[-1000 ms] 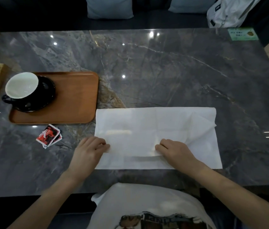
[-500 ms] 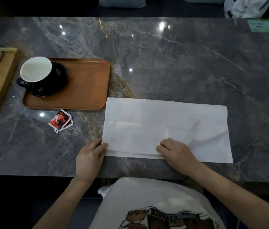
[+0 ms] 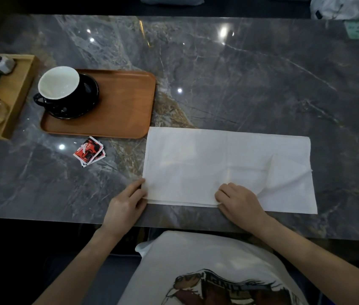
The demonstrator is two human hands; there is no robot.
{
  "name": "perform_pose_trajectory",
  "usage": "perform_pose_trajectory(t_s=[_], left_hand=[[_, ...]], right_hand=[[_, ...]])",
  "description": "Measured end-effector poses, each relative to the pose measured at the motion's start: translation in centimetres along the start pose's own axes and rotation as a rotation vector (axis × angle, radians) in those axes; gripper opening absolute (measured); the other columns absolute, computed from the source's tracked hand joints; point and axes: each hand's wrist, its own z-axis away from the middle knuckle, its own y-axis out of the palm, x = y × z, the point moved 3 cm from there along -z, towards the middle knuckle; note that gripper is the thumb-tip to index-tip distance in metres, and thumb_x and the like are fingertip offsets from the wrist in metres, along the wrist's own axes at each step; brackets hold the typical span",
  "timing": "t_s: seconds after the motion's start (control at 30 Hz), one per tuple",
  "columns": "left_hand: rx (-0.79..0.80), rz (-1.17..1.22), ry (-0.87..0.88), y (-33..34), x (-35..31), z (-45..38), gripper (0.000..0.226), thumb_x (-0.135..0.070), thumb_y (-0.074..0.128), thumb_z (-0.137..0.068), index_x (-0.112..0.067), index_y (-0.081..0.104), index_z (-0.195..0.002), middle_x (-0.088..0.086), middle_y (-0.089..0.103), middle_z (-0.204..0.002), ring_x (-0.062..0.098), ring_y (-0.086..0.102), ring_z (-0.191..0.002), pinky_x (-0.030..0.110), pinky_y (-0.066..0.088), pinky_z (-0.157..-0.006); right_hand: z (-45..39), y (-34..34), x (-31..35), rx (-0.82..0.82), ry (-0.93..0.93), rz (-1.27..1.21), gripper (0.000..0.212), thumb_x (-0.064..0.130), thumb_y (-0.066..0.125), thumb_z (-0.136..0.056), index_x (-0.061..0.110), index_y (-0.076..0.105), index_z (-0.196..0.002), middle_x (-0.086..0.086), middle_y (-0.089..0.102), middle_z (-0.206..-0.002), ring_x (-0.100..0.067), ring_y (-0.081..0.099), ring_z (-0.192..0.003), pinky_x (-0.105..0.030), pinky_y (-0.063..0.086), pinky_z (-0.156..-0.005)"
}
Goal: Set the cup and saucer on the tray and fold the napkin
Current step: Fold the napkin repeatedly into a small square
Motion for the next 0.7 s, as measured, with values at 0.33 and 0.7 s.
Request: perform_pose_trajectory(t_s=[0.33, 0.7], left_hand=[[-0.003, -0.048, 0.072, 0.26, 0.02, -0.01, 0.007, -0.018, 0.049, -0.076, -0.016, 0.044, -0.081, -0.004, 0.049, -0.110, 0.022, 0.064, -0.053, 0.023, 0.047, -0.037], [0.080, -0.101, 0.110, 0.42, 0.50, 0.48, 0.013, -0.011, 0.045, -0.074, -0.008, 0.057, -0.076, 0.004, 0.056, -0.109, 0.016, 0.052, -0.106, 0.028, 0.057, -0.056]], right_hand=[[0.57, 0.44, 0.02, -0.062, -0.180, 0.088, 0.017, -0.005, 0.058, -0.075, 0.011, 0.057, -0.069, -0.005, 0.060, -0.068, -0.021, 0.052, -0.058, -0.028, 0.043, -0.054], [0.83, 0.95, 0.38, -0.106, -0.119, 0.048, 0.016, -0.002, 0.054, -0.080, 0.009, 0.057, -0.069, -0.007, 0.064, -0.072, -0.022, 0.057, -0.059, -0.030, 0.045, -0.057]])
